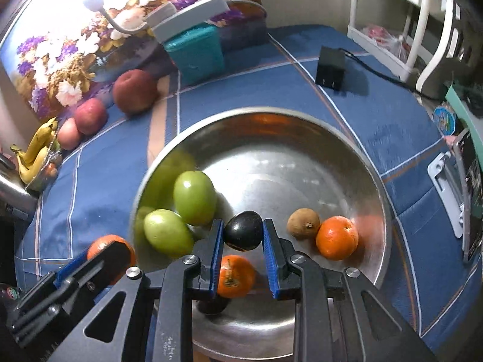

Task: Organize fruits
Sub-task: 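Carry the orange and dark plum over the steel plate with both tools, then open the left tool to drop the orange while the right tool releases the plum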

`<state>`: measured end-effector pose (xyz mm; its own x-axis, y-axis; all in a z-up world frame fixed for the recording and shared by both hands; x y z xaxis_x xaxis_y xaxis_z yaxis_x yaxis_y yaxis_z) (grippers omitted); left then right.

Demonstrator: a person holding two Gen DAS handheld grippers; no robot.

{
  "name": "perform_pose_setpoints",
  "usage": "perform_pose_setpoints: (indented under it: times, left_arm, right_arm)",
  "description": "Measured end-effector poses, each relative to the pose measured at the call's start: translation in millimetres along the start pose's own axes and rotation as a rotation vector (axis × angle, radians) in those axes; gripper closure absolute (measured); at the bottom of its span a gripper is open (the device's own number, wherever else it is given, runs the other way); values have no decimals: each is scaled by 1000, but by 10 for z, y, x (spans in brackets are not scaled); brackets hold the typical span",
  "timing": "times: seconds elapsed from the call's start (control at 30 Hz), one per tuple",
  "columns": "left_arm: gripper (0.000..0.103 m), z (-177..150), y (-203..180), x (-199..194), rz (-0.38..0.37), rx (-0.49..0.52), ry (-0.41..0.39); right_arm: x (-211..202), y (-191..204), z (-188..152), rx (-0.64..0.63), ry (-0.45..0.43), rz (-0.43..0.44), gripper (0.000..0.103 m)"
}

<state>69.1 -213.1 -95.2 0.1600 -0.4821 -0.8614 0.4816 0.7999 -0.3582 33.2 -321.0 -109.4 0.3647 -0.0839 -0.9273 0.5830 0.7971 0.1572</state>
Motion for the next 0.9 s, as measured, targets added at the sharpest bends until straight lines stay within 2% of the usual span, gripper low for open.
perform_pose_setpoints:
  times: [0.47, 0.6, 0.77, 0.9]
  left_arm:
    - [60, -53, 20, 85, -9, -23, 27]
    - [45, -32, 51, -13, -19, -35, 5]
    - [44, -19, 106, -152, -9, -42, -25]
    - [32, -48, 295, -260, 59, -63, -51]
  right_arm:
    - [128, -64, -68, 20, 36, -12, 76]
    - [100, -60, -75, 25, 36, 0, 76]
    - [34, -55, -77, 36, 29, 14, 69]
    - [-62, -12, -82, 25, 12, 20, 69]
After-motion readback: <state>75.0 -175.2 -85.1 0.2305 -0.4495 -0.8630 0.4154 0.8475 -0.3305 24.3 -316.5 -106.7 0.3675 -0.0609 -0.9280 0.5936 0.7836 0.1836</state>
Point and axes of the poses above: each gripper's, at about its wrist camera, not at the fingertips, and x roughly the way its jaws point, y to its left, z to its top, the point moved 8 cm from there along x, roughly the way its jaws point, and after that the axes turned 2 degrees about -x, right-handed, at the moved point
